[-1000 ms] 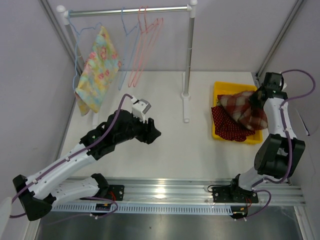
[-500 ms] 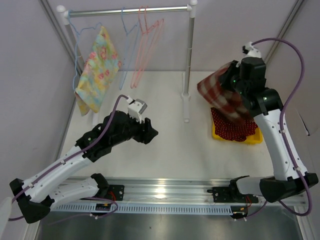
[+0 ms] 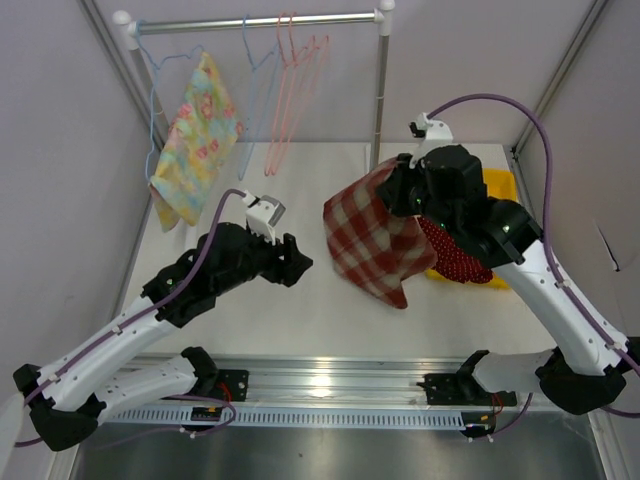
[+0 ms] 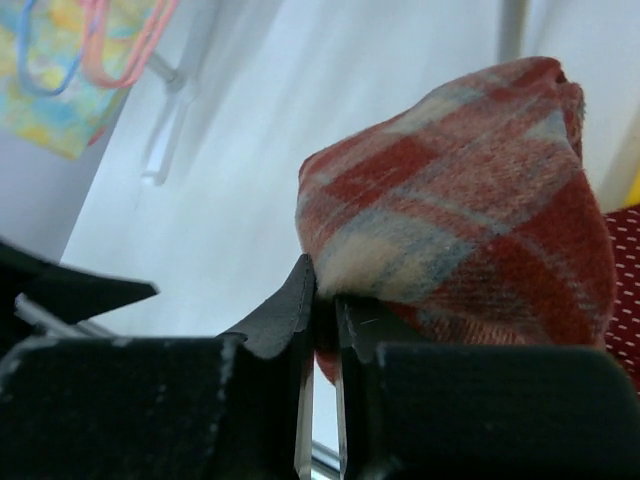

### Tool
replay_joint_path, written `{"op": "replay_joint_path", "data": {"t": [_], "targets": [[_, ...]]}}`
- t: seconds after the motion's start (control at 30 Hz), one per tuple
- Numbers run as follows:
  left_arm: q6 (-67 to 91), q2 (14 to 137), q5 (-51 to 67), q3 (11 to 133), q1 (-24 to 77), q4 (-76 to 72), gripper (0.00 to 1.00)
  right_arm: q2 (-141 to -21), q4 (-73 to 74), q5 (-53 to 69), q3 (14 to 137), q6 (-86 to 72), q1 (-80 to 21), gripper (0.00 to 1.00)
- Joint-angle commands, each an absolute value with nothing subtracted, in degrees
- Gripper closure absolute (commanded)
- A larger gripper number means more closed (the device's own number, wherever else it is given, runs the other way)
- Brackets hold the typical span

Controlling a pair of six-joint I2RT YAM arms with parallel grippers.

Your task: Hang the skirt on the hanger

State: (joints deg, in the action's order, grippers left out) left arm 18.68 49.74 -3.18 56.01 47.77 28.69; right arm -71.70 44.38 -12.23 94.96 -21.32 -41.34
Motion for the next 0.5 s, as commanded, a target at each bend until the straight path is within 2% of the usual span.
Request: {"op": "replay_joint_path", "data": {"t": [0.0,0.1,0.17,0.3,0.33,0.43,0.47], "targets": [[20.91,49.04,-2.99,55.55,47.90,26.28,0.30,-73.82,40.70,-13.97,95.46,-21.71,-46.47,0.88],[21.53,49.22,-3.69,54.58,47.99,26.02,0.29,-75.76,39.03,-15.91,89.67,-23.11,-50.26,0.86],[22.58,49.13,-4.56,53.53,47.99,26.02,0.28,-75.85,34.82,-13.29,85.54,-24.87,-52.11,0.77],[25.91,48.61,-7.46,50.98,47.90,26.72,0.26,-76.72,31.30,-12.49,73.61,-27.50,-57.73,0.50],[26.88,48.43,-7.91,50.37,47.81,26.81,0.26,-76.90,29.98,-12.39,71.56,-28.29,-60.09,0.37],[30.40,49.04,-9.23,47.29,46.94,26.98,0.24,-76.03,29.97,-14.58,65.42,-32.24,-62.48,0.22],[31.80,49.83,-9.23,45.46,45.80,26.72,0.24,-75.42,30.67,-15.37,64.35,-33.39,-62.75,0.21]]}}
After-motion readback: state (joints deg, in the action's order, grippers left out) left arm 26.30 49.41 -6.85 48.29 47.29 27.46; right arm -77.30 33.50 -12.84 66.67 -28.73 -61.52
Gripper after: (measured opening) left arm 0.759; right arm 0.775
